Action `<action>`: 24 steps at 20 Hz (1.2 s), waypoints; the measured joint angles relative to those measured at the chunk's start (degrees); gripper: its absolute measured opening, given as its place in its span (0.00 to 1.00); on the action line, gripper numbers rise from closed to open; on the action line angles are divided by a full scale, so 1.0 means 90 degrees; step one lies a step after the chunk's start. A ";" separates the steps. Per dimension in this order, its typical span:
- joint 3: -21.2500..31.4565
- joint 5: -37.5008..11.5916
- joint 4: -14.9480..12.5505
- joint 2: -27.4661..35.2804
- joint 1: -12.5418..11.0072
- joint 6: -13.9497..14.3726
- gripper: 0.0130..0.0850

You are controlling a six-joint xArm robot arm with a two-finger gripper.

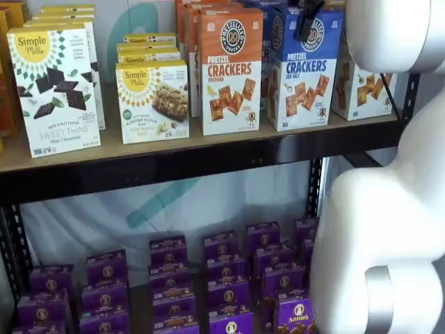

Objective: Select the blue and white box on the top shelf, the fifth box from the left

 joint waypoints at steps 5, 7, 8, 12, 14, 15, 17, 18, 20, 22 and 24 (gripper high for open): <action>-0.0039 0.0141 -0.0043 -0.0015 0.0017 0.0015 0.67; 0.0007 0.0161 -0.0045 -0.0090 0.0024 0.0027 0.67; 0.0036 0.0177 -0.0045 -0.0137 0.0030 0.0036 0.67; 0.0185 0.0265 -0.0074 -0.0365 0.0064 0.0075 0.67; 0.0301 0.0281 -0.0120 -0.0511 0.0088 0.0087 0.67; 0.0369 0.0288 -0.0139 -0.0589 0.0096 0.0091 0.67; 0.0519 0.0320 -0.0176 -0.0768 0.0113 0.0098 0.67; 0.0589 0.0356 -0.0185 -0.0850 0.0116 0.0102 0.67; 0.0784 0.0397 -0.0218 -0.1067 0.0132 0.0110 0.67; 0.1095 0.0397 -0.0284 -0.1379 0.0175 0.0125 0.67; 0.1358 0.0433 -0.0336 -0.1638 0.0210 0.0140 0.67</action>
